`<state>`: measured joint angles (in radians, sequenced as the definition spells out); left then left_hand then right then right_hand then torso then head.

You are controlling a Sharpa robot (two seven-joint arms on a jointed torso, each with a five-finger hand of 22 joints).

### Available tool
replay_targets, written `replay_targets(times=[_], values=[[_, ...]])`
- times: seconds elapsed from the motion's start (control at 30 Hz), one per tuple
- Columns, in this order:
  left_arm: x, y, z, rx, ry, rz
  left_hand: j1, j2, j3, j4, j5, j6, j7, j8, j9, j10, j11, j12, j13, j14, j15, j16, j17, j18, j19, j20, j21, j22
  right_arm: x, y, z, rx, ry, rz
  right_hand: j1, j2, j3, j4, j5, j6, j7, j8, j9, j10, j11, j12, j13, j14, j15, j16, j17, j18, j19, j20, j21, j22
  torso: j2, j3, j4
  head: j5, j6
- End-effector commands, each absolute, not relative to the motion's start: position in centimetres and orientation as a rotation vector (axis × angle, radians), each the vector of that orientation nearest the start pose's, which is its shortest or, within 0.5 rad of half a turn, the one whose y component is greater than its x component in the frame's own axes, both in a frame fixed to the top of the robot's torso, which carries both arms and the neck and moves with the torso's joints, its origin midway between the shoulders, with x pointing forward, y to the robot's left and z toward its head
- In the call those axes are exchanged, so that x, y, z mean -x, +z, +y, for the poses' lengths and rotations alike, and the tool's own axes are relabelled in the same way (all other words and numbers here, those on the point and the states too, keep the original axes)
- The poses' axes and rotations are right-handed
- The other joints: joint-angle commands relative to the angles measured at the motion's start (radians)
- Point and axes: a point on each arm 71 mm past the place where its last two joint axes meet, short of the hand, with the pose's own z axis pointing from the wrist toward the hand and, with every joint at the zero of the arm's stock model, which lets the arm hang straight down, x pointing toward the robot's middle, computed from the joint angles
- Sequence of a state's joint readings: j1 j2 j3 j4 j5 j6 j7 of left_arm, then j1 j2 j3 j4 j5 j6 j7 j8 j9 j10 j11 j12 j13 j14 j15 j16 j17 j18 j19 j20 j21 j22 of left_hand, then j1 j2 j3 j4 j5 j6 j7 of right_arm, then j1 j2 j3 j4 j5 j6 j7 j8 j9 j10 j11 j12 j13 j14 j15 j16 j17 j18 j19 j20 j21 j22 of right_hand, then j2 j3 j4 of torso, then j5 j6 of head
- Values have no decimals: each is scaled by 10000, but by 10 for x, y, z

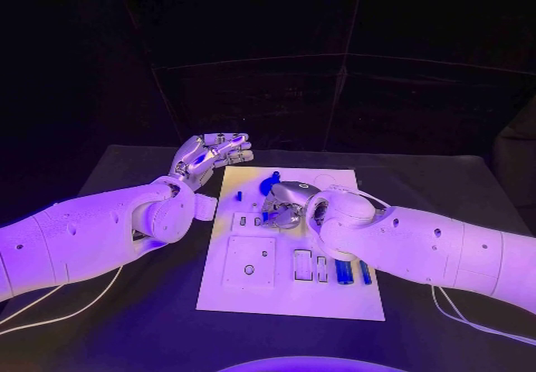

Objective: Assemble the parts on the task board

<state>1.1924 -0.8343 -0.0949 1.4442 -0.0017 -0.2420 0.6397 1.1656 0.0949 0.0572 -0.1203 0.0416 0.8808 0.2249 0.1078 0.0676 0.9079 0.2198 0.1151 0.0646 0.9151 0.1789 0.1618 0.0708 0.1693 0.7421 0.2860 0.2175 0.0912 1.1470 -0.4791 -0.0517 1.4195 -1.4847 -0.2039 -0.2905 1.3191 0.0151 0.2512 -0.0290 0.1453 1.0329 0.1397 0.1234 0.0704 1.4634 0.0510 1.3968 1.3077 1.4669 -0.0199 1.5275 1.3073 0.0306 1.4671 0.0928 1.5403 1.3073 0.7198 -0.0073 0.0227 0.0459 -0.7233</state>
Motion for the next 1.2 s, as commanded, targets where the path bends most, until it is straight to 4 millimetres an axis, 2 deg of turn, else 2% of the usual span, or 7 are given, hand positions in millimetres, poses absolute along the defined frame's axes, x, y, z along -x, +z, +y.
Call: replay_targets(times=[0.03, 0.37, 0.43, 0.57, 0.77, 1.03, 1.2], values=[[-494, -188, 227, 9816, -16567, 12440, -22, 103, 13, -69, 57, 59, 464, -41, -10, 45, -8, -34, -7, 69, 21, -65, -12, 89, 76, 3, -18, -12, -467, -230, -49, 2930, 6889, 18903, -111, -108, -23, 44, -7, -27, -3, -22, -24, -104, 17, -61, 1011, 813, 2, -15, 1608, -106, 527, -35, -48, 1744, 1, -1, 14, 0, -12], [-494, -188, 227, 9819, -16569, 12447, -22, 103, 13, -69, 57, 59, 464, -41, -10, 45, -8, -34, -7, 69, 21, -65, -12, 89, 76, 3, -18, -12, -467, -230, -49, 2953, 6815, 18838, -319, -387, -177, 89, 75, -332, 106, -206, -54, -207, 108, -210, 889, 799, 71, -48, 1551, -91, 488, 16, -81, 1675, 3, -2, 2, 9, -29], [-494, -188, 228, 9820, -16566, 12447, -22, 103, 13, -69, 57, 59, 464, -41, -10, 45, -8, -34, -7, 69, 21, -65, -12, 89, 76, 3, -18, -12, -468, -230, -49, 2917, 6831, 18779, -492, -565, -343, 161, 50, -554, 161, -322, -65, -249, 161, -269, 840, 800, 116, -47, 1558, -90, 485, 53, -86, 1668, 0, -1, 4, 6, -31], [-494, -188, 228, 9821, -16558, 12447, -22, 103, 13, -69, 57, 59, 464, -41, -10, 45, -8, -34, -7, 69, 21, -65, -12, 89, 76, 3, -18, -12, -468, -229, -49, 2822, 6868, 18644, -669, -722, -607, 283, 35, -843, 211, -447, -52, -326, 219, -370, 753, 800, 170, -50, 1557, -85, 472, 111, -98, 1646, -1, -3, 8, -2, -28], [-495, -188, 228, 9821, -16550, 12443, -20, 115, 12, -95, 57, 80, 462, -58, -10, 67, -11, -54, -7, 84, 20, -92, -15, 90, 88, 2, -30, -29, -469, -228, -49, 2698, 6919, 18474, -736, -776, -851, 413, -38, -1149, 278, -533, -42, -528, 280, -644, 512, 798, 225, -54, 1556, -80, 459, 167, -111, 1624, -2, -3, 12, -12, -40], [-494, -188, 228, 9826, -16548, 12448, -20, 115, 12, -95, 57, 80, 462, -58, -10, 67, -11, -54, -7, 84, 20, -92, -15, 90, 88, 2, -30, -29, -469, -225, -49, 2424, 6997, 18138, -852, -828, -1101, 587, -46, -1242, 299, -508, -21, -628, 305, -779, 380, 791, 251, -70, 1527, -73, 444, 198, -124, 1598, -3, -2, 6, -32, -25], [-495, -188, 229, 9828, -16574, 12468, -20, 115, 12, -95, 57, 80, 462, -58, -10, 67, -11, -54, -7, 84, 20, -92, -15, 90, 88, 2, -30, -29, -466, -219, -52, 2162, 7544, 17231, -871, -879, -1228, 659, 5, -1277, 306, -493, -14, -622, 313, -765, 384, 792, 260, -68, 1534, -74, 447, 208, -123, 1603, -2, 6, 14, -19, -15]])
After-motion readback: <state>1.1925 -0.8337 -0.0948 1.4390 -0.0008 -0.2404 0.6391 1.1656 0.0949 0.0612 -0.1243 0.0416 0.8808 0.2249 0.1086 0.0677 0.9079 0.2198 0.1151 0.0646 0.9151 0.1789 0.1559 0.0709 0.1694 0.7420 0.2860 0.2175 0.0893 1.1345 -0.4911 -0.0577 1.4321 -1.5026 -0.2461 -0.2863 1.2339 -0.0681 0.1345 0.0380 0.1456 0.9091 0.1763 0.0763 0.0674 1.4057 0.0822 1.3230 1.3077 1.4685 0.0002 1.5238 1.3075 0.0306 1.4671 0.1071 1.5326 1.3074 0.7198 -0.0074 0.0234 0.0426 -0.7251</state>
